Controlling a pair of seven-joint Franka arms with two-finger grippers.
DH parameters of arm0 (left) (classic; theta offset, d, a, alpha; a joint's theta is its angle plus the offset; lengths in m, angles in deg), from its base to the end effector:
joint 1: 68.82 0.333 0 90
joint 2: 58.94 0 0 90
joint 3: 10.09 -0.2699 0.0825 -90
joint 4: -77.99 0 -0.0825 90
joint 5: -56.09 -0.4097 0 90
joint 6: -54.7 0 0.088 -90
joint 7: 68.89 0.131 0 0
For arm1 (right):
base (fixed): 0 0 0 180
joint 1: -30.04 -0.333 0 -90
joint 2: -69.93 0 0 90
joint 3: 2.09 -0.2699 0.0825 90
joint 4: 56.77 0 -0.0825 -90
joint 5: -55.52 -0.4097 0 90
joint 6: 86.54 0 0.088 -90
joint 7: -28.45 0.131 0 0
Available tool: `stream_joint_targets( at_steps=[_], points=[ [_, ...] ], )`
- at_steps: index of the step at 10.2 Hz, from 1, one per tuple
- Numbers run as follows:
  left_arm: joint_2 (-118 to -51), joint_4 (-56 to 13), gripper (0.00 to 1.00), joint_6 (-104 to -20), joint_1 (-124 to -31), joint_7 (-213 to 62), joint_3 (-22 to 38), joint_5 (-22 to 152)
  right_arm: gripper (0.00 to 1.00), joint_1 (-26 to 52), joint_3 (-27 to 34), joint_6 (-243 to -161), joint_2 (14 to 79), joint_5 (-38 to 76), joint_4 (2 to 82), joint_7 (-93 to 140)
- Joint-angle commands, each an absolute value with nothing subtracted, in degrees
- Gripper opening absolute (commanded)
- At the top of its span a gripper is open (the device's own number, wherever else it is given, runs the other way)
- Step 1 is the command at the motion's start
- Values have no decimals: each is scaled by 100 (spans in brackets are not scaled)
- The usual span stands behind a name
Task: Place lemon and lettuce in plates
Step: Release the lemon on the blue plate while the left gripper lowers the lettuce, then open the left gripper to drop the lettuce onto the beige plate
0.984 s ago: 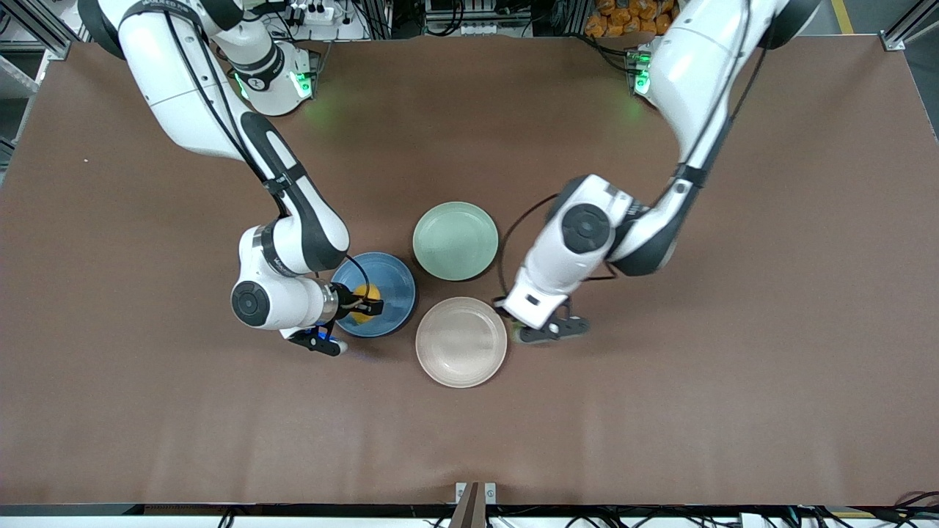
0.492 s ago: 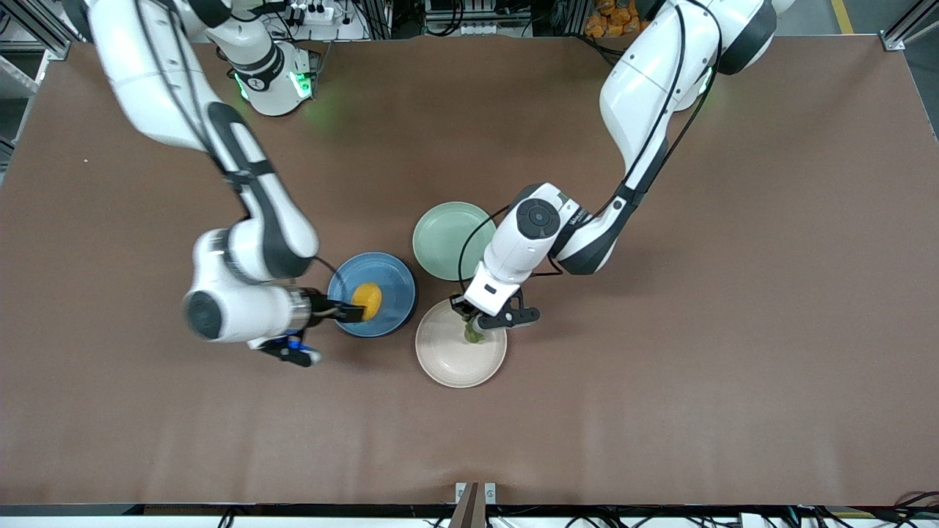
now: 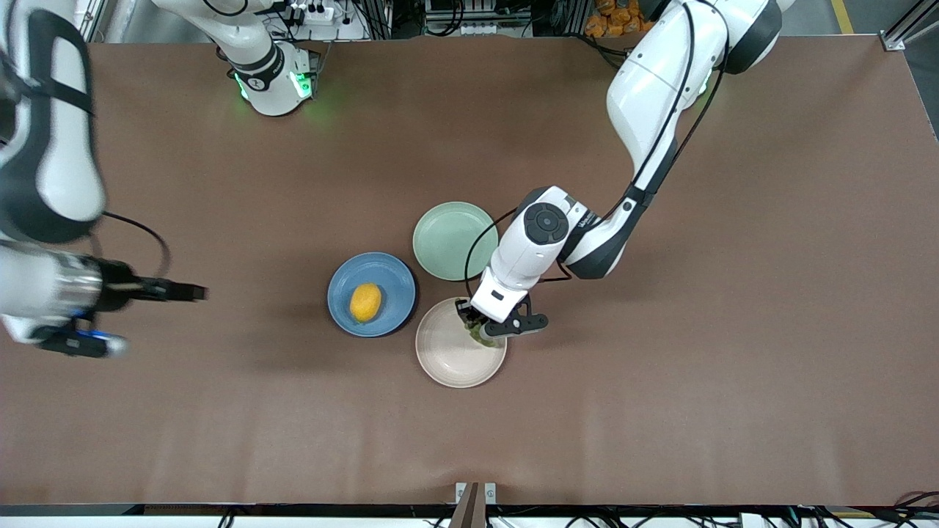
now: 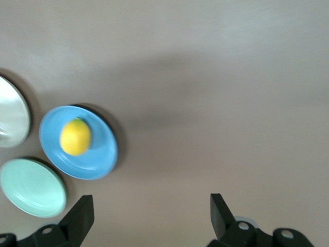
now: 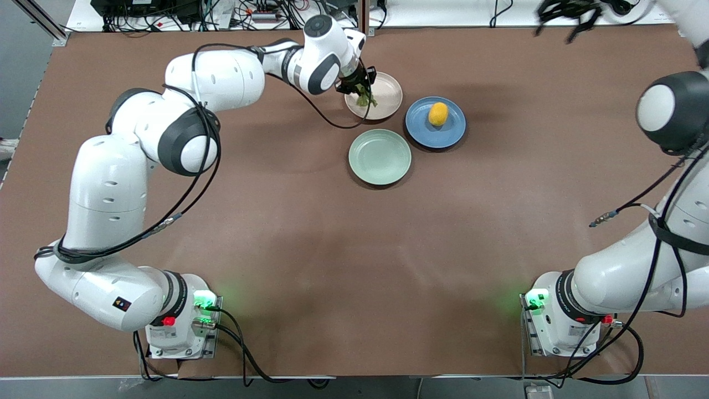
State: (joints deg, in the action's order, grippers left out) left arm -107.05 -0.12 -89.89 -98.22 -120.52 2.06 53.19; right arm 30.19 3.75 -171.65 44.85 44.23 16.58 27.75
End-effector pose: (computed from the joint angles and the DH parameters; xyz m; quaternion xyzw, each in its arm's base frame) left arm 0.5900 -0.4824 0.1900 0.9775 0.1155 0.0763 0.1591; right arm 0.6621 -0.0322 0.4190 -0.9894 0.0464 0.1101 0.0830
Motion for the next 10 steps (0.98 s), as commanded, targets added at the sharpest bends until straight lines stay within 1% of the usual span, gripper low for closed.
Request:
stream_joint_targets(
  at_steps=[1,2,3,4,5,6,8,9,10],
  points=[
    [-10097,-94,100,-8086,-9660,-11995,230,5284,100,2969,941,-16706,4934,4593,1636,2072],
    [-9834,-93,100,-7813,-9624,-11995,221,5301,100,2961,1047,-16678,5189,4637,1635,2063],
    [-9605,-93,100,-7471,-9546,-11978,213,5302,100,2839,1031,-16678,5374,5142,1644,2089],
    [-9185,-102,100,-7006,-9406,-11943,195,5258,100,2707,1022,-16643,5585,5382,1783,2185],
    [-8894,-111,100,-6705,-9204,-11838,204,5240,100,2688,961,-16643,5717,5384,1802,2429],
    [-8612,-111,100,-6311,-9106,-11715,204,5240,100,2697,717,-16600,5901,5437,1837,2588],
    [-8041,-111,100,-5327,-8756,-11077,204,5249,100,2688,522,-16555,6201,5464,2222,2766],
    [-7734,-111,100,-4931,-8571,-10481,195,5232,100,2688,408,-16642,6324,5472,2433,2774],
    [-7478,-120,100,-4509,-8439,-9962,195,5231,100,2697,293,-16904,6517,5499,2748,2792]
  ],
)
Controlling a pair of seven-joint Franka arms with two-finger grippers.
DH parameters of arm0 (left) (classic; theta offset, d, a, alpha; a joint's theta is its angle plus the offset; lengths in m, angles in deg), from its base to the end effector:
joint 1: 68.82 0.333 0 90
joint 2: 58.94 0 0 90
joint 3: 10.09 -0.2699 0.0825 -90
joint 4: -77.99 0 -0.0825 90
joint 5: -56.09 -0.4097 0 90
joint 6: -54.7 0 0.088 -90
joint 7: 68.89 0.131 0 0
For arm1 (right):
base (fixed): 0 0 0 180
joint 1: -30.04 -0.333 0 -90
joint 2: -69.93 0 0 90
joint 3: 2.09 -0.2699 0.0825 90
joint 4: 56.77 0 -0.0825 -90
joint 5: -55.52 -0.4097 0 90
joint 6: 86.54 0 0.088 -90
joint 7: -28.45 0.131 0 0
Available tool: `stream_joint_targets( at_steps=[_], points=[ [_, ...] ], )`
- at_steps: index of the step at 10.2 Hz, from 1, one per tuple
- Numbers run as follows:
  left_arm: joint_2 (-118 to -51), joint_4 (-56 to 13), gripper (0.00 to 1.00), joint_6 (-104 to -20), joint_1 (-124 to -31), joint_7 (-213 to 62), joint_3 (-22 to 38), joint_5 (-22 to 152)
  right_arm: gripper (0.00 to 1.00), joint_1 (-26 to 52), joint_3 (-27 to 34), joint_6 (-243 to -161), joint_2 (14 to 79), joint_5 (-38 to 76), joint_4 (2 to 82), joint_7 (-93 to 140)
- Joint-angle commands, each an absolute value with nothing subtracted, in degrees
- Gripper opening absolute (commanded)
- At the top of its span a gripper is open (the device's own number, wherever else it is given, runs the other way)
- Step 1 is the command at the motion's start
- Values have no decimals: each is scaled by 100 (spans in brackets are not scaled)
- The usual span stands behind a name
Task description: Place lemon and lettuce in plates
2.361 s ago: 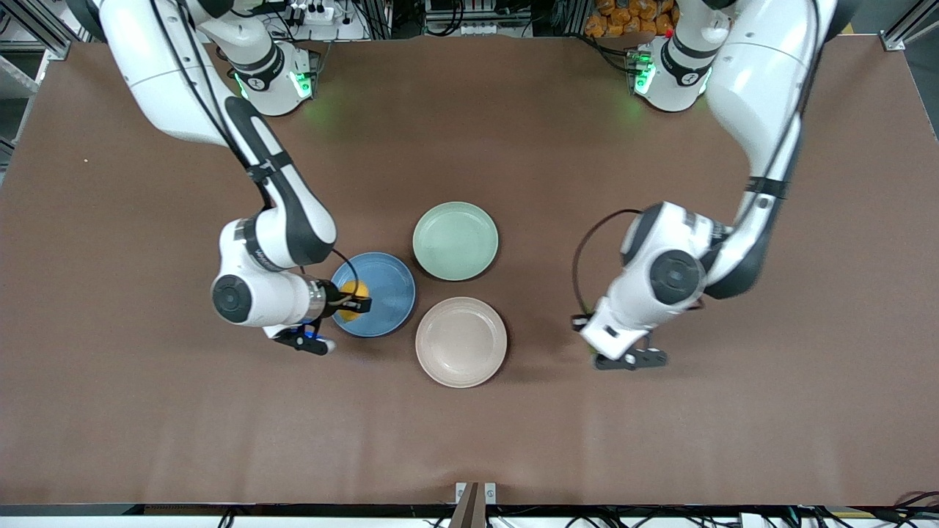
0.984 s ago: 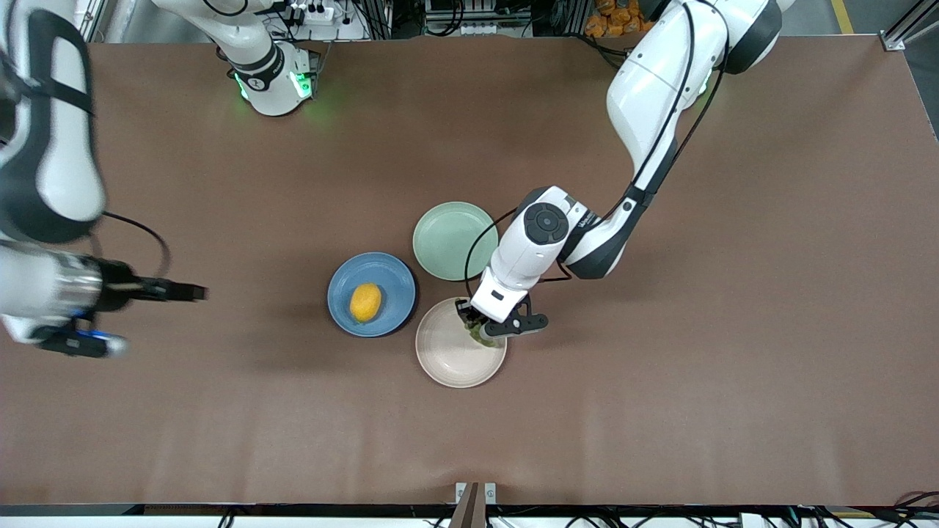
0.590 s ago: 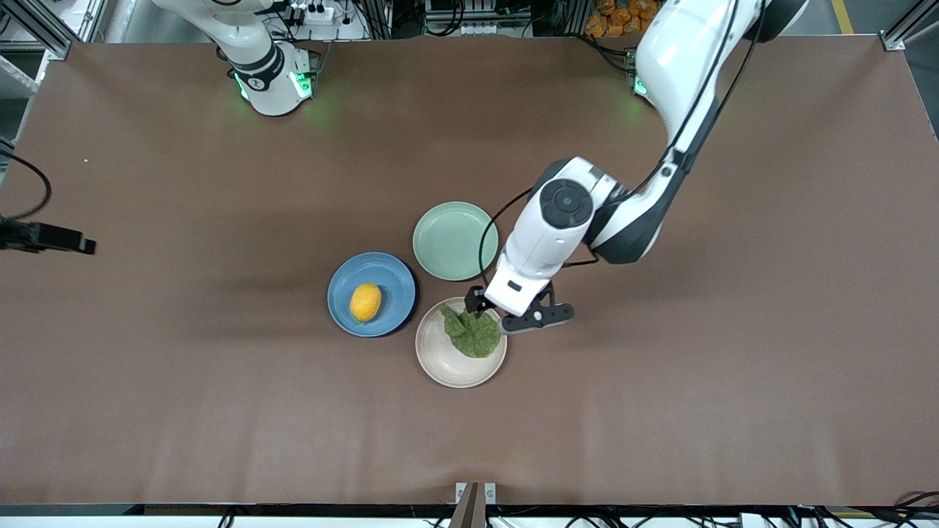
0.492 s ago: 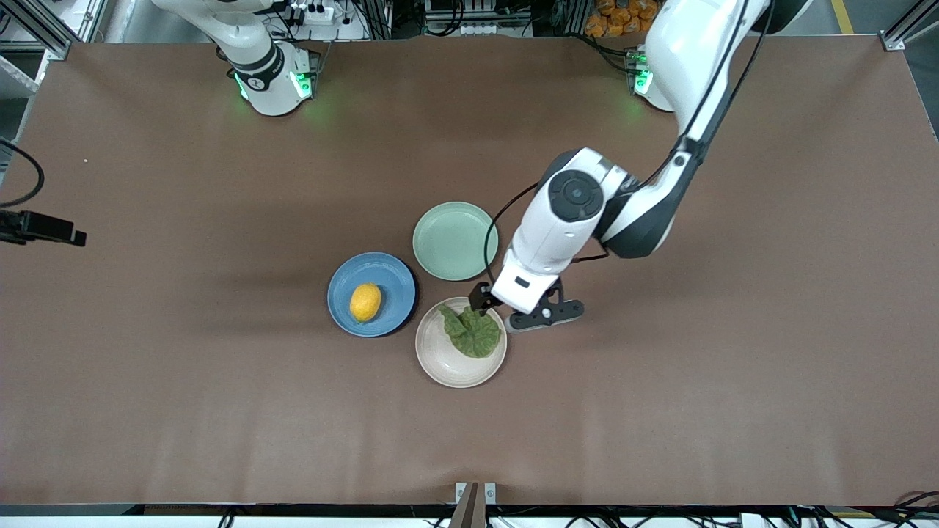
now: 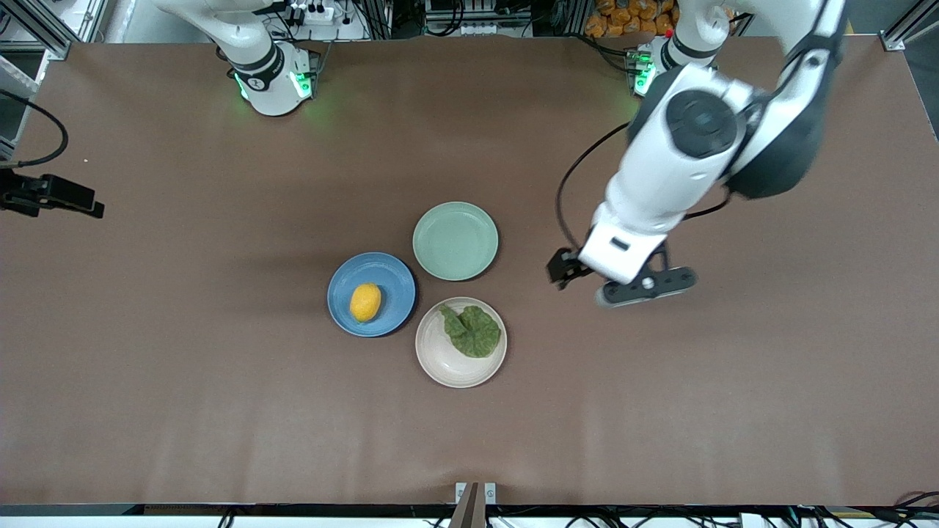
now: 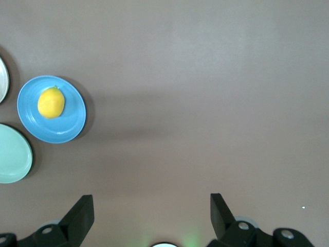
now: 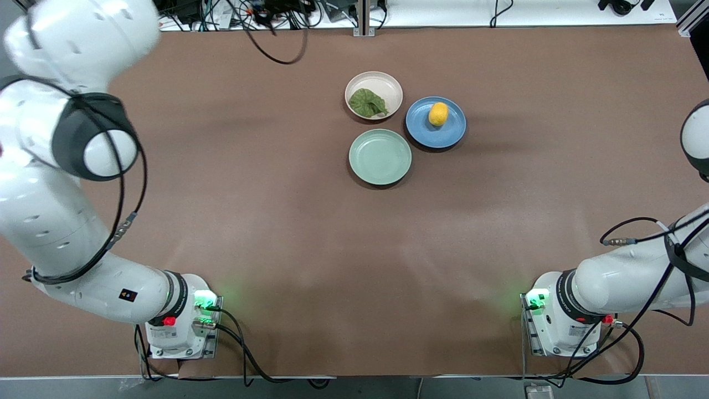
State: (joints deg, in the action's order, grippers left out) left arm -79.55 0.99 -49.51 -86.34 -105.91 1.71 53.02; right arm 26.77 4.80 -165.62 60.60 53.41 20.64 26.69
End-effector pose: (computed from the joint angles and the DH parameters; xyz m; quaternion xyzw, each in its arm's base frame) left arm 0.6140 -0.3170 0.4683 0.9956 0.0706 0.0462 0.0412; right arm 0.5985 -0.0273 0.5507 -0.9977 0.0138 0.0658 0.0116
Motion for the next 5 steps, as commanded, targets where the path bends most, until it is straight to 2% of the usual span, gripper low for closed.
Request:
stream_joint_targets(
  at_steps=[1,5],
  points=[
    [-7215,-120,100,-4148,-8237,-9565,195,5231,100,2697,223,-16994,6623,5516,2925,2827],
    [-6633,-146,100,-3302,-7586,-8789,195,5240,100,2688,-261,-16986,6659,5875,2997,3425]
  ],
)
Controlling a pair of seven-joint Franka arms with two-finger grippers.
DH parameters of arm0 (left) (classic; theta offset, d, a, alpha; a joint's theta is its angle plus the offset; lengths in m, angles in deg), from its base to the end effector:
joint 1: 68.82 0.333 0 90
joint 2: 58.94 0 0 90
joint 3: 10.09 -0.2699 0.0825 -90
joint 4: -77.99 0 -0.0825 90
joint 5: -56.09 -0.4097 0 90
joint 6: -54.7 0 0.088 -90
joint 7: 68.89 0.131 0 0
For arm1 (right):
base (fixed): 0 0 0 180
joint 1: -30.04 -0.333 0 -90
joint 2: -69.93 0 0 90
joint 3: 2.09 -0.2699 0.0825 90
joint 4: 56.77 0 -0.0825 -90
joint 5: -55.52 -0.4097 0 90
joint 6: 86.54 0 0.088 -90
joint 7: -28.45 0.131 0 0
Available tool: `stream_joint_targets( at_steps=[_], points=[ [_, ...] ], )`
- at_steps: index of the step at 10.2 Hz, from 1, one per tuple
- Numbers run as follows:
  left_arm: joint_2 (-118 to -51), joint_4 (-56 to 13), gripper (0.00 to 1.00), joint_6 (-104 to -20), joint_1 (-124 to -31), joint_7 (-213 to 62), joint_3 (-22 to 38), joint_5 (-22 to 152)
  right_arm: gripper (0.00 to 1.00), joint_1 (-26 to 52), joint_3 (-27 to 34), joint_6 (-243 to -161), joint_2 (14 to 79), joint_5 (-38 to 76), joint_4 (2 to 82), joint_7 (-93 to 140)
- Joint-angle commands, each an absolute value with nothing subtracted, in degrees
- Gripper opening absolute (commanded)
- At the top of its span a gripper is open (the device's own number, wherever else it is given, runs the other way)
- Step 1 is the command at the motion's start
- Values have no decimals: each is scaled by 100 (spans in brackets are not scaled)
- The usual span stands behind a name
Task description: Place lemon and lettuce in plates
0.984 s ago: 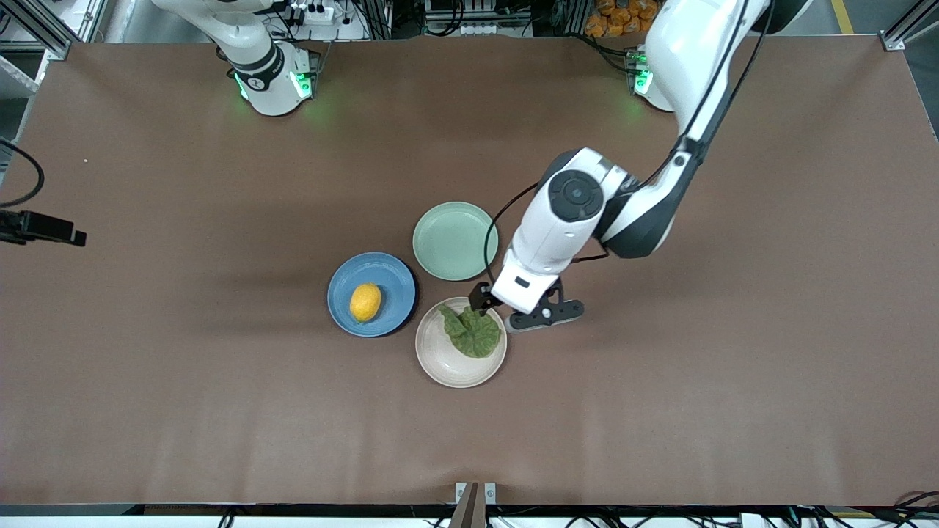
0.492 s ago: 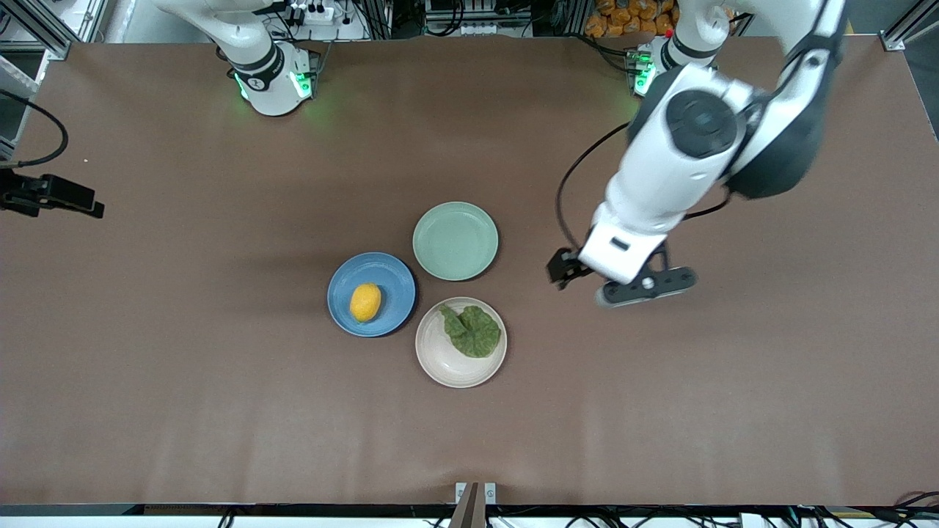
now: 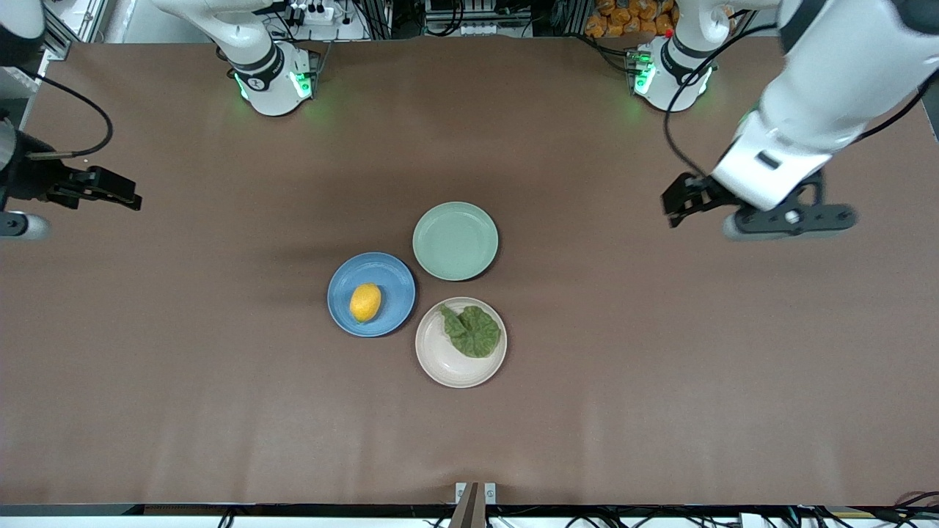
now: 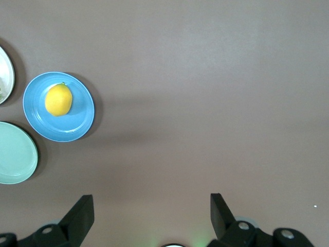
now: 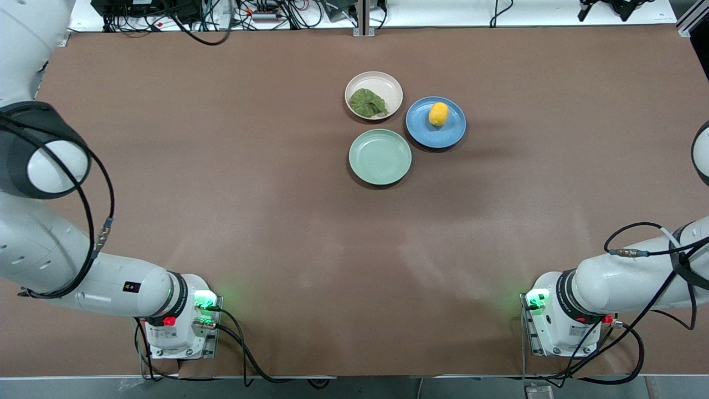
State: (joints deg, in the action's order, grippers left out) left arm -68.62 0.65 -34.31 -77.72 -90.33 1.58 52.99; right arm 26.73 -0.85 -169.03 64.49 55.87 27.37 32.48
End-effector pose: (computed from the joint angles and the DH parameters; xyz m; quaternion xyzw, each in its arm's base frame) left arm 0.5894 -0.2033 0.5630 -0.9997 -0.0103 -0.0214 0.0026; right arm 0.5876 0.0209 0.5385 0.9979 -0.0173 -0.0615 0.0074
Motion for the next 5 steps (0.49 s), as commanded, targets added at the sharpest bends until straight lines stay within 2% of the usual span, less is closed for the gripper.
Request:
stream_joint_targets(
  at_steps=[1,3,5],
  points=[
    [-6562,-155,100,-3205,-7350,-8492,195,5240,100,2697,-262,-16994,6659,5877,2998,3425],
    [-6518,-155,100,-3161,-6953,-7945,239,5380,100,2732,-244,-17055,6764,5877,3154,3425],
    [-6439,-172,100,-3091,-6952,-7996,204,5442,100,2732,-244,-17257,6922,5877,3444,3425]
  ],
)
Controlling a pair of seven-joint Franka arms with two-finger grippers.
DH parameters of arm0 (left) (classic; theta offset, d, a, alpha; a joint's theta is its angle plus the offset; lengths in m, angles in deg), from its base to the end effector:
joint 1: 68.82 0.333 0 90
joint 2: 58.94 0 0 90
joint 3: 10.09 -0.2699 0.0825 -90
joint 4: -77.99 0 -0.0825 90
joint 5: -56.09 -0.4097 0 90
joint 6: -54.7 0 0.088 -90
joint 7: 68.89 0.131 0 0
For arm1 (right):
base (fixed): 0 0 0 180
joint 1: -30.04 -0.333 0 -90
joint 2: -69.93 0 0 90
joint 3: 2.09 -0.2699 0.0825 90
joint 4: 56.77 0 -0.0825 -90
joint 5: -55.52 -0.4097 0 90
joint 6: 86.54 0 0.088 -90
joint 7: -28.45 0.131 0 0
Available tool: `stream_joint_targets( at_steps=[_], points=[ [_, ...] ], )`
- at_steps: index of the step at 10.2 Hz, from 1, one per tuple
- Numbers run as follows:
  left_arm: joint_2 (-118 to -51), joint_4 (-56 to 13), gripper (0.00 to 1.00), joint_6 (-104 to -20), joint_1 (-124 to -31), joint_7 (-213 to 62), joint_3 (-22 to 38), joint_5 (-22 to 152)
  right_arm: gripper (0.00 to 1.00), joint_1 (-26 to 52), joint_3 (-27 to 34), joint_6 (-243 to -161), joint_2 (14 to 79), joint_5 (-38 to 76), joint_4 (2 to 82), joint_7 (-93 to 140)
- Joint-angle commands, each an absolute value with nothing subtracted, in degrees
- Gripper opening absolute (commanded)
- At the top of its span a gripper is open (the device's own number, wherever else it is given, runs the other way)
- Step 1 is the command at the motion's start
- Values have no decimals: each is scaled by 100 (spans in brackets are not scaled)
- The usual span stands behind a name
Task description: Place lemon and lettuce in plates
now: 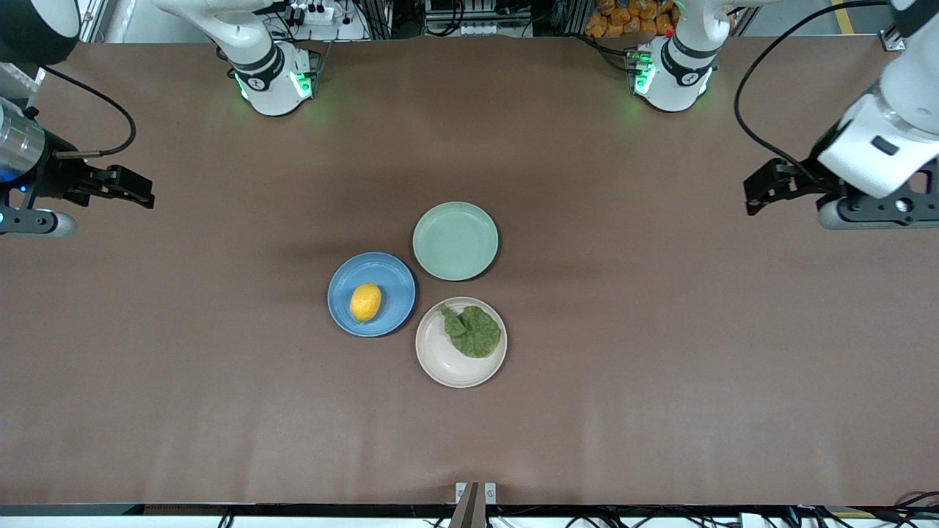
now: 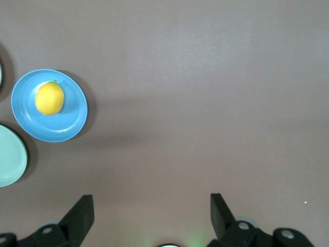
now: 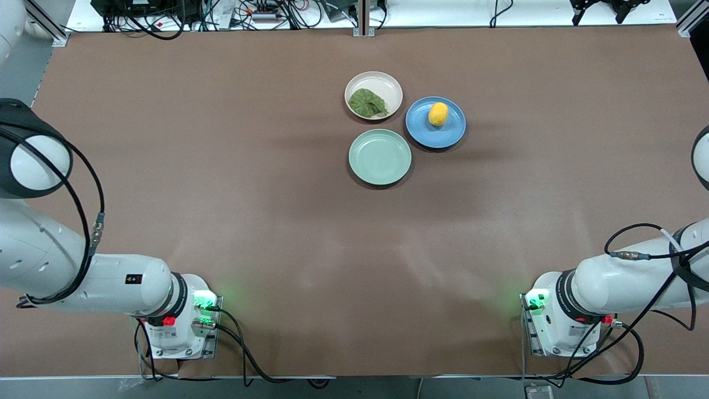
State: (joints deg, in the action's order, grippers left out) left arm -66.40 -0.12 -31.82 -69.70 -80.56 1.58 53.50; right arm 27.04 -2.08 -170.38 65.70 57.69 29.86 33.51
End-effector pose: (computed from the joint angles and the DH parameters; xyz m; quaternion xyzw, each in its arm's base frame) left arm 0.5968 -0.1190 0.5758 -0.9999 0.0051 -0.0114 0.0072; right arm 0.5839 0.0252 0.5317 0.9978 -0.0189 -0.0597 0.0232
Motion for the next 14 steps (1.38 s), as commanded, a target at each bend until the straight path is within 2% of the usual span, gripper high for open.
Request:
stream_joint_targets(
  at_steps=[1,7,14],
  points=[
    [-6439,-173,100,-3090,-6943,-7996,204,5442,100,2732,-235,-17258,6940,5877,3455,3425],
    [-6386,-164,100,-3081,-6952,-8128,204,5442,100,2750,-235,-17223,6932,5850,3455,3434],
    [-6404,-181,100,-3081,-6830,-8058,186,5372,100,2732,-244,-17583,6879,5815,3455,3399]
  ],
)
